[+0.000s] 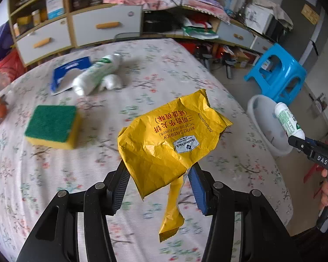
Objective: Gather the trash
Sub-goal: 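Carry packet and bottle over the bucket and open both tools to drop them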
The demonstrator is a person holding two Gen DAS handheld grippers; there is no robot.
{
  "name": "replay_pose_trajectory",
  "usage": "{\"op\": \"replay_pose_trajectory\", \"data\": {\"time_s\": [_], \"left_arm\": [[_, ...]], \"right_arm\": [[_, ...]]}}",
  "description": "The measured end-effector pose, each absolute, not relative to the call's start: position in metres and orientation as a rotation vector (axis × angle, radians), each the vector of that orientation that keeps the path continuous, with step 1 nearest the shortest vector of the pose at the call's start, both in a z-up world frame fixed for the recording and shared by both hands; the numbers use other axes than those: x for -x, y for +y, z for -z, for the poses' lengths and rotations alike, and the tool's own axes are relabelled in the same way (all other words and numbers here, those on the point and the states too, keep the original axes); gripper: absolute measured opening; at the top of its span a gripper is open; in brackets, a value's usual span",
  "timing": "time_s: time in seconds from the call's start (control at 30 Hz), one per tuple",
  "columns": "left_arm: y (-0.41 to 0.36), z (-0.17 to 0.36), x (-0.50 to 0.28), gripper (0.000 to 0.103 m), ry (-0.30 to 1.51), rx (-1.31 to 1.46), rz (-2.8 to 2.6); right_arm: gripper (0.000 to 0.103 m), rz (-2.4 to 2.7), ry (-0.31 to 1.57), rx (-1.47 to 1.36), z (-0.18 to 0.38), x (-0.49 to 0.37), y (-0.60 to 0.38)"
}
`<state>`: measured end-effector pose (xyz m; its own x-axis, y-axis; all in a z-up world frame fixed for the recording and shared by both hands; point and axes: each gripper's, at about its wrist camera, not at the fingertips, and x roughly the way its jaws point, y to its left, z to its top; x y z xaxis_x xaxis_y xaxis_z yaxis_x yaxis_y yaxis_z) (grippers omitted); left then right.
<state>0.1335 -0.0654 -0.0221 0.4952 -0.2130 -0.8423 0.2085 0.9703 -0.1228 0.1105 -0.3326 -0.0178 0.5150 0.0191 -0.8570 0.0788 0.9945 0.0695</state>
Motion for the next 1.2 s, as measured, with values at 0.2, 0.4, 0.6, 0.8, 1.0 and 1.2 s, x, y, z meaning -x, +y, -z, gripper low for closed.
{"op": "replay_pose_trajectory", "data": {"time_s": [0.2,0.4,0.6,0.8,1.0,1.2], "left_arm": [[-0.103,0.024,-0.132,0.055,1.022,-0.058,0.307],[-0.135,0.032,-0.138,0.055,1.038,-0.081,0.343],[-0.170,0.039,-0.147,0.055,1.058,-0.105,0.383],[-0.212,0.040,-0.157,0.055,1.061,-0.145,0.431],[-0.253,0.044,-0.167,0.055,1.074,-0.168,0.488],[-0.290,0.046,-0.173,0.055,1.045,-0.212,0.567]], "right_arm": [[0.041,0.112,1.032,-0.128,0.023,-0.102,-0.377],[0.045,0.136,1.032,-0.176,0.027,-0.107,-0.402],[0.056,0.158,1.018,-0.224,0.019,-0.106,-0.422],[0.056,0.184,1.018,-0.262,0.016,-0.098,-0.442],[0.056,0.217,1.015,-0.289,0.015,-0.088,-0.460],[0.056,0.247,1.001,-0.303,0.011,-0.080,-0.474]]}}
